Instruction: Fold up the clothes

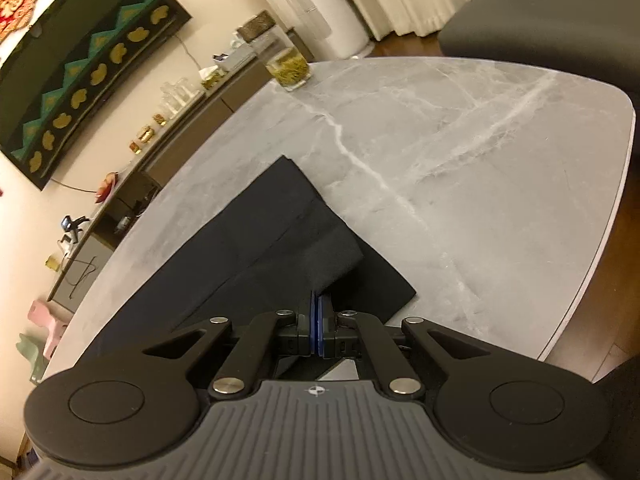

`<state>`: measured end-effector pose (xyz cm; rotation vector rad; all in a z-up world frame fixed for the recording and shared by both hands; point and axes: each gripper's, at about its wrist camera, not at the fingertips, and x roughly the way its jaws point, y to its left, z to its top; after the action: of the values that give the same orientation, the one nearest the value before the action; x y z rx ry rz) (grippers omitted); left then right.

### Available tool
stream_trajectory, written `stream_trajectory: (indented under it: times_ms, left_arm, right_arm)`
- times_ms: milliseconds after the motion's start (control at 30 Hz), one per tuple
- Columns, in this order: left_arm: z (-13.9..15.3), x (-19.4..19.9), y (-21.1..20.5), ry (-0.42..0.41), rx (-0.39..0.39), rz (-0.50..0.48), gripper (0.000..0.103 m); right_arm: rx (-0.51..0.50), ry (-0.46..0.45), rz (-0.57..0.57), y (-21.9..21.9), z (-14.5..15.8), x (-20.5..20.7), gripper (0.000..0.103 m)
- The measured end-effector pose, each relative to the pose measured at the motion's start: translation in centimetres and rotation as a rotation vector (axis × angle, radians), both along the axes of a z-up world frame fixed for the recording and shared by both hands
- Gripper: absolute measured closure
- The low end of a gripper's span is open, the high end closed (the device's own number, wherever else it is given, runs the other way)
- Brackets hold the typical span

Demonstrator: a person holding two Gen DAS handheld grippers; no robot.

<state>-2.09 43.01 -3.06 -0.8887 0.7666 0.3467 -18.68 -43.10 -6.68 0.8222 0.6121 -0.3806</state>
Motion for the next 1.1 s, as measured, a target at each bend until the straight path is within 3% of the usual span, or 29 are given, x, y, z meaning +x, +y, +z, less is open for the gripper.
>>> stream_trajectory:
  times_ms: [67,100,133,200,267,300,333,433,567,633,767,833,933,967,1000,1100]
  left_arm:
    - [0.1,0.1,-0.1,0.001,0.0,-0.009,0.092]
    - [0.1,0.1,0.0,0.001,0.002,-0.006,0.089]
    - [0.1,0.1,0.1,0.002,-0.001,-0.004,0.087]
    - [0.0,0.1,0.3,-0.006,-0.024,-0.002,0.08]
    - [0.3,0.5,0.3,-0.002,0.002,-0.014,0.08]
    - [0.6,0.6,0.1,-0.007,0.031,-0.024,0.089]
    - [1.2,0.3,-0.2,-0.031,0.063,-0.036,0.095]
    - [2.7,-1.3,-0.9,-0.097,0.11,-0.087,0.098]
    - [0.7,-1.3,-0.3,-0.035,0.035,-0.101,0.098]
    - [0.7,-1.3,-0.2,-0.032,0.037,-0.105,0.097]
    - [0.5,-2.4,1.0,-0.035,0.007,-0.038,0.07]
    - [0.4,-3.3,2.3,-0.064,-0.027,0.033,0.067]
    - [0.8,-1.7,2.4,-0.058,-0.007,-0.015,0.072]
    - [1.0,-1.2,2.0,-0.052,0.013,-0.046,0.093]
    - [1.2,-0.6,1.7,-0.048,0.033,-0.077,0.101]
    - [2.5,-2.3,2.0,-0.145,0.005,-0.054,0.101]
  right_arm:
    - [0.044,0.001,-0.021,-0.9,-0.6,0.6,0.1]
    - [0.064,0.001,-0.028,-1.3,-0.9,1.0,0.093]
    - [0.077,-0.003,-0.034,-1.7,-1.1,1.4,0.079]
    - [0.093,-0.011,-0.042,-2.4,-1.5,2.2,0.075]
    - [0.089,-0.01,-0.034,-2.9,-1.6,3.1,0.076]
    - [0.085,-0.01,-0.022,-3.1,-1.5,3.5,0.085]
    - [0.069,-0.017,-0.014,-3.0,-1.3,3.5,0.103]
    - [-0.057,-0.067,-0.054,-1.8,1.1,0.5,0.103]
    - [-0.069,-0.023,-0.078,-1.0,1.2,-1.2,0.103]
    - [-0.064,0.002,-0.097,-1.2,0.8,-0.8,0.103]
    - [-0.036,0.021,-0.132,-1.2,0.0,-1.0,0.103]
    - [-0.032,0.02,-0.142,-1.5,-0.1,-1.2,0.103]
    - [-0.022,0.008,-0.139,-1.9,-0.1,-1.3,0.103]
    - [-0.017,-0.005,-0.134,-1.9,0.1,-1.2,0.103]
    - [-0.018,-0.023,-0.126,-2.0,0.4,-1.1,0.103]
    - [-0.041,-0.089,-0.097,-2.3,2.3,-1.7,0.103]
